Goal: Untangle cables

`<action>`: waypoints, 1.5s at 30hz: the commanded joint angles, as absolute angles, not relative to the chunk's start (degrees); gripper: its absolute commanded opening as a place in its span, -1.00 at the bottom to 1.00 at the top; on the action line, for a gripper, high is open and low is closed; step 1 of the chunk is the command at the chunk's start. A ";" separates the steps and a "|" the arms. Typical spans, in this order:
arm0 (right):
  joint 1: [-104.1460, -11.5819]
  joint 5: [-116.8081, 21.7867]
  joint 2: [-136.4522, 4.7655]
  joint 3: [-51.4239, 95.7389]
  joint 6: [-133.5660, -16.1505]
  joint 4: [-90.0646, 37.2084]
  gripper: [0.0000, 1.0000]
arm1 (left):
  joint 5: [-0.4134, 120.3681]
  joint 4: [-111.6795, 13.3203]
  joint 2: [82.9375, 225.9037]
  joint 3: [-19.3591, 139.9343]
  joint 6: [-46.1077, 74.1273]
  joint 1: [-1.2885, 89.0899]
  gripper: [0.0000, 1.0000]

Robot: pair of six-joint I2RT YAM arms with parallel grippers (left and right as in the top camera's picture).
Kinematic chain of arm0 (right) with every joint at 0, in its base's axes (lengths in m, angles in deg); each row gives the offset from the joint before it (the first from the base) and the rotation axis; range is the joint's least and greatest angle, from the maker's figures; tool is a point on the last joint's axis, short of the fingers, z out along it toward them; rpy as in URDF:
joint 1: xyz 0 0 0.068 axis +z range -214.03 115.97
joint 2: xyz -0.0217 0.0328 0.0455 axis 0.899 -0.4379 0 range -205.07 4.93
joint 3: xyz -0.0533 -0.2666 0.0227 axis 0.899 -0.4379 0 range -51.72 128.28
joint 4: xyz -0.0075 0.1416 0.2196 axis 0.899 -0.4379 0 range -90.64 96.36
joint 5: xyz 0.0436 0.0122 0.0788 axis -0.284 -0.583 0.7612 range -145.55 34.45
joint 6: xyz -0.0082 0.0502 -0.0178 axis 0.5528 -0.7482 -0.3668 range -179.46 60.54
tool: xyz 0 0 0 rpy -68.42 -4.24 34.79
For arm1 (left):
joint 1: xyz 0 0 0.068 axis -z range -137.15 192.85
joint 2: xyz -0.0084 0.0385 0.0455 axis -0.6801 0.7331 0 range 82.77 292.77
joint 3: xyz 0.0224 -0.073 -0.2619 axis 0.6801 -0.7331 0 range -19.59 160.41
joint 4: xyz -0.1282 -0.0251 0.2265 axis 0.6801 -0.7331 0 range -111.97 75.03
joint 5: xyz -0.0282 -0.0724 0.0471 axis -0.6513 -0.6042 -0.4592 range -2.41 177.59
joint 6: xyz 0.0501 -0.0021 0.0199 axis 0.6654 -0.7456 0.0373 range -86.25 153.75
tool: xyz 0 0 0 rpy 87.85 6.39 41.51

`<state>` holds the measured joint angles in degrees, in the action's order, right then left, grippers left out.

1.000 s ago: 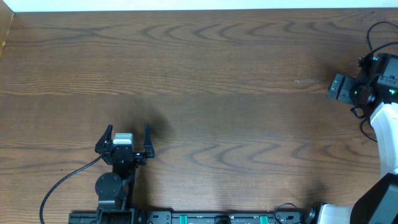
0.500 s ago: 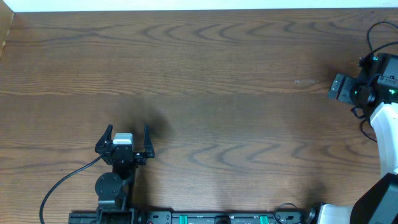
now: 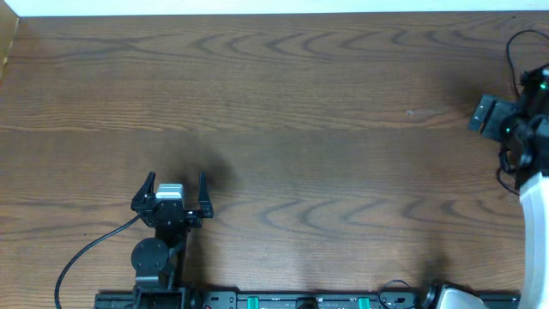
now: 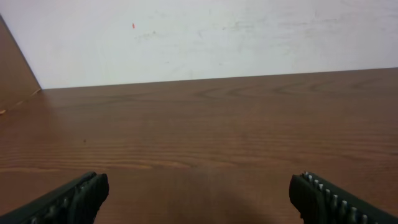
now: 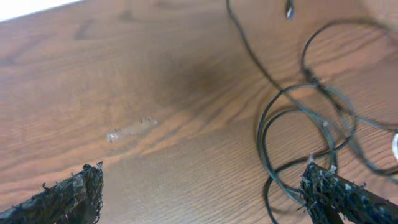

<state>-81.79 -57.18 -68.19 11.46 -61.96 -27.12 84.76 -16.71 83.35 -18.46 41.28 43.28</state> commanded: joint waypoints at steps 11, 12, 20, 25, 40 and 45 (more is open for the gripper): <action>-81.41 -54.89 -51.87 -1.24 -71.97 -11.16 0.99 | 86.16 -19.03 83.00 -19.36 41.23 43.02 0.95; -81.33 -54.10 -50.79 -3.84 -72.80 -8.19 0.99 | 86.16 -19.03 83.00 -19.36 41.23 43.02 0.95; -79.64 -52.81 -40.78 -30.35 -81.52 19.99 0.99 | 86.16 -19.03 83.00 -19.36 41.23 43.02 0.95; -79.34 -53.29 -35.34 -43.97 -84.54 32.77 0.99 | 86.16 -19.03 83.00 -19.36 41.23 43.02 0.95; -79.23 -54.84 -23.41 -51.42 -87.21 29.76 0.99 | 86.16 -19.03 83.00 -19.36 41.23 43.02 0.95; -78.46 -53.64 -19.78 -51.42 -83.67 23.90 0.99 | 86.16 -19.03 83.00 -19.36 41.23 43.02 0.95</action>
